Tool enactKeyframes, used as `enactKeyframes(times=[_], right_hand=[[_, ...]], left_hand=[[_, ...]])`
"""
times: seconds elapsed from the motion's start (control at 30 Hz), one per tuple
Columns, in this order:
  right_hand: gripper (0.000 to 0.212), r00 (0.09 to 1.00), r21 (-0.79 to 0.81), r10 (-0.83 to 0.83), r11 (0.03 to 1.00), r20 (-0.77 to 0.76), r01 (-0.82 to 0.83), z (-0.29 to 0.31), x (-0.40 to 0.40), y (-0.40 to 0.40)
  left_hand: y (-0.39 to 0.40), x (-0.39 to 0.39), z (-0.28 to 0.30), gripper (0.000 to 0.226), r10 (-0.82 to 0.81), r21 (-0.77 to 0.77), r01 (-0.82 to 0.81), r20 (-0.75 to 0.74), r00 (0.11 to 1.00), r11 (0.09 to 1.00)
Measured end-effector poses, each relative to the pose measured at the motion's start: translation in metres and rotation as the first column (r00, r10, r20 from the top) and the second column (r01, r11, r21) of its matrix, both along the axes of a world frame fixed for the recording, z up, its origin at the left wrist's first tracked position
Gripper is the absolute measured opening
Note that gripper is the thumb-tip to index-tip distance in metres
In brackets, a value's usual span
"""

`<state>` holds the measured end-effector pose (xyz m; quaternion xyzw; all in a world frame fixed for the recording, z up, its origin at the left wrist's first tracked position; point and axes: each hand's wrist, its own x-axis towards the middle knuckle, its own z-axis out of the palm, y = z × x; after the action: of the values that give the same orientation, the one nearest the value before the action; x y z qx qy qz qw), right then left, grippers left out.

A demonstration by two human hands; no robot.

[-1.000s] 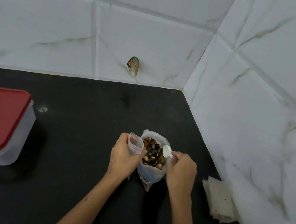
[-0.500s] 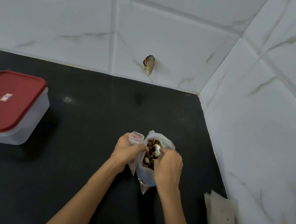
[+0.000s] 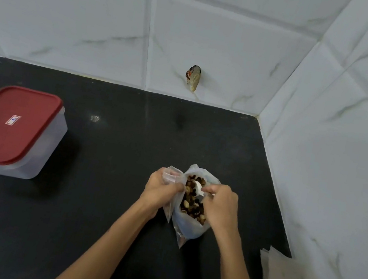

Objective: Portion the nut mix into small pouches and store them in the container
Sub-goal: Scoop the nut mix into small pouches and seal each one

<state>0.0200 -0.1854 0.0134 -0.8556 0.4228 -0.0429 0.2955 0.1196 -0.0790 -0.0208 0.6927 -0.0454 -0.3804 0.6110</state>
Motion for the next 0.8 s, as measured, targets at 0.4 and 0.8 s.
enactKeyframes(times=[0.4, 0.8], right_hand=[[0.025, 0.989, 0.268, -0.143, 0.952, -0.028, 0.145, 0.004, 0.000, -0.017], [0.019, 0.962, 0.477, -0.263, 0.837, -0.075, 0.267, 0.002, 0.001, -0.023]], left_hand=[[0.000, 0.001, -0.003, 0.027, -0.001, -0.035, 0.000, -0.036, 0.999, 0.999], [-0.005, -0.004, 0.010, 0.033, -0.005, 0.040, 0.006, -0.020, 1.000, 0.999]])
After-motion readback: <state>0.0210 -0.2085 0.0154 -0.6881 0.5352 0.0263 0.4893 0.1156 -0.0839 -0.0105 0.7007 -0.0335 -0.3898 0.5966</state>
